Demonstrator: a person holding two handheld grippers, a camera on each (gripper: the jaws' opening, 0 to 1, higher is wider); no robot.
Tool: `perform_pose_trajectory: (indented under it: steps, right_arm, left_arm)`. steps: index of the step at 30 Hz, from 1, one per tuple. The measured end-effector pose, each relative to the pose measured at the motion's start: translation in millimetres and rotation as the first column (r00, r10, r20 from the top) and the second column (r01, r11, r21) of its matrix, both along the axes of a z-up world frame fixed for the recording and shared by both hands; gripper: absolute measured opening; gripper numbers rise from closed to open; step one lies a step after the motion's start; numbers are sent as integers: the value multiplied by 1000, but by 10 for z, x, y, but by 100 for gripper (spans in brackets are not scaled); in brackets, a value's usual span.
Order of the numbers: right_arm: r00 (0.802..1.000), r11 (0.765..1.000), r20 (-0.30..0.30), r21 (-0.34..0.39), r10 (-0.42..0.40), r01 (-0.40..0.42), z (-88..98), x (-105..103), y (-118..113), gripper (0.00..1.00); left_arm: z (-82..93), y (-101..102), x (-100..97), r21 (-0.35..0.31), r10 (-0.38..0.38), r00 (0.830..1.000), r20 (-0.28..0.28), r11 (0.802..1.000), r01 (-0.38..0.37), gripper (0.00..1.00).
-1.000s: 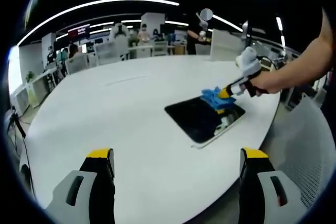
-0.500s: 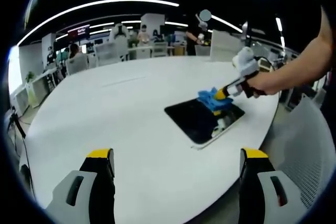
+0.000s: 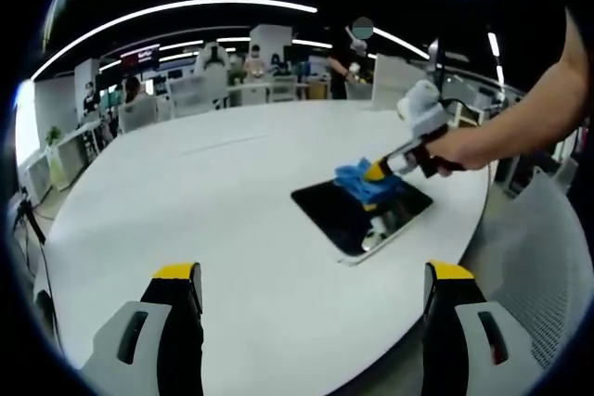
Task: Wipe the mirror surface with the cleaning cloth until all visible marks leave the cleaned area.
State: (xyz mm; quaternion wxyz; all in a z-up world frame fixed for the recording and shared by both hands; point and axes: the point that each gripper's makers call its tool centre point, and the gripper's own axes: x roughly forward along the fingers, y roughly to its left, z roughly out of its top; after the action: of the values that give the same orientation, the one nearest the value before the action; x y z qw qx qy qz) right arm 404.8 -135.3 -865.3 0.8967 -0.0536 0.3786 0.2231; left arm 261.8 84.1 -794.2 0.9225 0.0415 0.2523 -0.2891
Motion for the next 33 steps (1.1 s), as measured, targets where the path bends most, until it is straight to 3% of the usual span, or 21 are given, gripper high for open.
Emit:
perform_pose_trajectory:
  steps: [14, 33]
  right_arm:
    - [1000, 999, -26, 34, -14, 15, 5, 69, 280, 1]
    - [999, 998, -37, 66, 26, -23, 23, 143, 765, 1]
  left_arm:
    - [-7, -6, -1, 2, -7, 1000, -3, 1000, 7, 99]
    - [-1, -17, -10, 1, -11, 1000, -4, 1000, 11, 99]
